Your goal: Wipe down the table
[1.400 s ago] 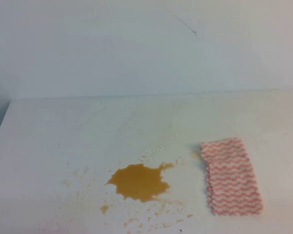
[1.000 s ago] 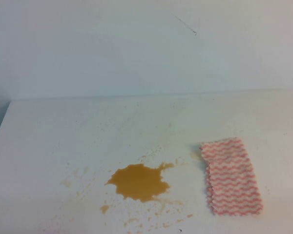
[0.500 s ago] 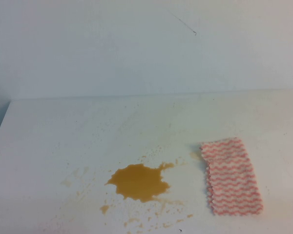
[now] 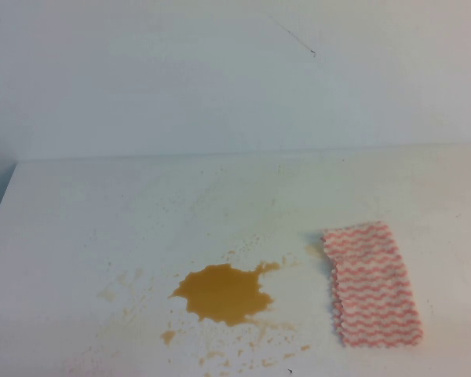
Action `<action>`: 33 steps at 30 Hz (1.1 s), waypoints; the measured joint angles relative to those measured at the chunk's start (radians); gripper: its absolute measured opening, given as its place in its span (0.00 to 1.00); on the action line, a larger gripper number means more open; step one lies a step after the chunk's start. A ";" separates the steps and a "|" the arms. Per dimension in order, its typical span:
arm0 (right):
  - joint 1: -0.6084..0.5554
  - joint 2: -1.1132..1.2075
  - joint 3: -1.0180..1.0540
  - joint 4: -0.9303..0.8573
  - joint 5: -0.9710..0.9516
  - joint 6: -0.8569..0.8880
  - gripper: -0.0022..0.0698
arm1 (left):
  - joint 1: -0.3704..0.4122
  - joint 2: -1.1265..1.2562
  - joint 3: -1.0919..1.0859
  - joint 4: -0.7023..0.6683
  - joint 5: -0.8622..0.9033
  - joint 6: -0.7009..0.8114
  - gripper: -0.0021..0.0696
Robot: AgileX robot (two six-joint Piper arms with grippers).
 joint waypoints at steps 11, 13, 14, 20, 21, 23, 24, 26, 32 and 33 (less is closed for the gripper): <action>0.000 0.000 0.000 0.081 -0.154 0.000 0.03 | 0.000 0.000 0.000 0.000 0.000 0.000 0.03; 0.000 0.000 0.000 0.128 -0.237 0.000 0.03 | 0.000 0.000 0.000 0.000 0.000 0.000 0.03; 0.000 0.000 0.000 0.152 -0.281 0.000 0.03 | 0.000 0.000 0.000 0.000 0.000 0.000 0.03; 0.000 0.000 0.000 0.238 -0.489 0.004 0.03 | 0.000 0.000 0.000 0.000 0.000 0.000 0.03; 0.000 0.000 0.000 0.245 -0.518 0.017 0.03 | 0.000 0.000 0.000 0.000 0.000 0.000 0.03; 0.000 0.000 0.000 0.252 -0.585 0.065 0.03 | 0.000 0.000 0.000 0.000 0.000 0.000 0.03; 0.000 0.000 0.000 0.255 -0.625 0.093 0.03 | 0.000 0.000 0.000 0.000 0.000 0.000 0.03; 0.000 0.000 0.000 0.257 -0.692 0.129 0.03 | 0.000 0.000 0.000 0.000 0.000 0.000 0.03; 0.000 0.000 -0.031 0.077 -0.761 0.210 0.03 | 0.000 0.000 0.000 0.000 0.000 0.000 0.03; 0.000 0.000 -0.053 0.023 -0.752 0.249 0.03 | 0.000 0.000 0.000 0.000 0.000 0.000 0.03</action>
